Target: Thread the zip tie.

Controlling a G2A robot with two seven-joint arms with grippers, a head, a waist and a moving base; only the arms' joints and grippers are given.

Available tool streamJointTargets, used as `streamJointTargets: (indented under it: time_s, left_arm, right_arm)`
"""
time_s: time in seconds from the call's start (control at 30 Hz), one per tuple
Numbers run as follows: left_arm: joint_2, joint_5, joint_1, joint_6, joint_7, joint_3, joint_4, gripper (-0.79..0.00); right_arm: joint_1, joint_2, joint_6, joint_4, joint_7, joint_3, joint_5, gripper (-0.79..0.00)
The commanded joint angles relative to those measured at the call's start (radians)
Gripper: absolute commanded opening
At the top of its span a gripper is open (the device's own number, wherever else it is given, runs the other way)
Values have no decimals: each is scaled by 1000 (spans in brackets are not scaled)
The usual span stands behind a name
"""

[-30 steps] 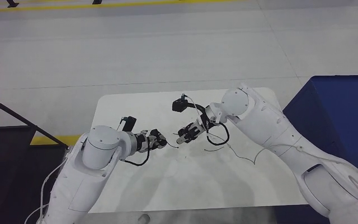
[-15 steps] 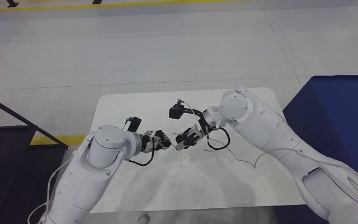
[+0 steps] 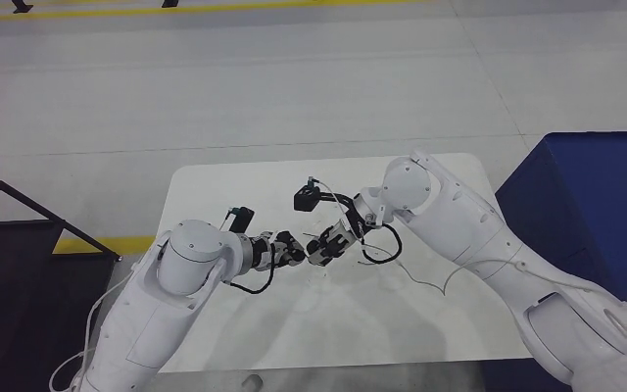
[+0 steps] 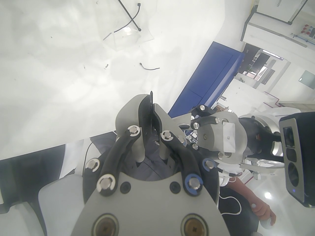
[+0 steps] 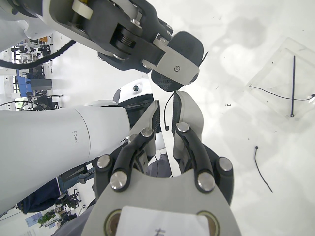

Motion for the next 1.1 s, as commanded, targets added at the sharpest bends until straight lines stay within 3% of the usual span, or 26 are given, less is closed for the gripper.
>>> streamJointTargets:
  time_s: [0.0,0.2,0.43,0.9,1.07]
  left_arm:
    - [1,-4,0,-1,7,1,-1,-785]
    - [4,-17,-4,-1,22,6,-2,-785]
    - [7,-34,-7,-5,28,12,-7,-785]
    - [23,-51,45,-62,67,-19,-43,-785]
    - [22,-104,61,-62,98,-52,-41,-785]
  right_arm:
    - [1,-2,3,0,4,1,-2,-696]
    - [2,-6,8,5,9,7,0,-723]
    - [1,-12,16,23,9,12,5,-690]
    - [9,-30,4,32,28,10,9,-714]
    - [4,-29,8,30,19,20,-7,-665]
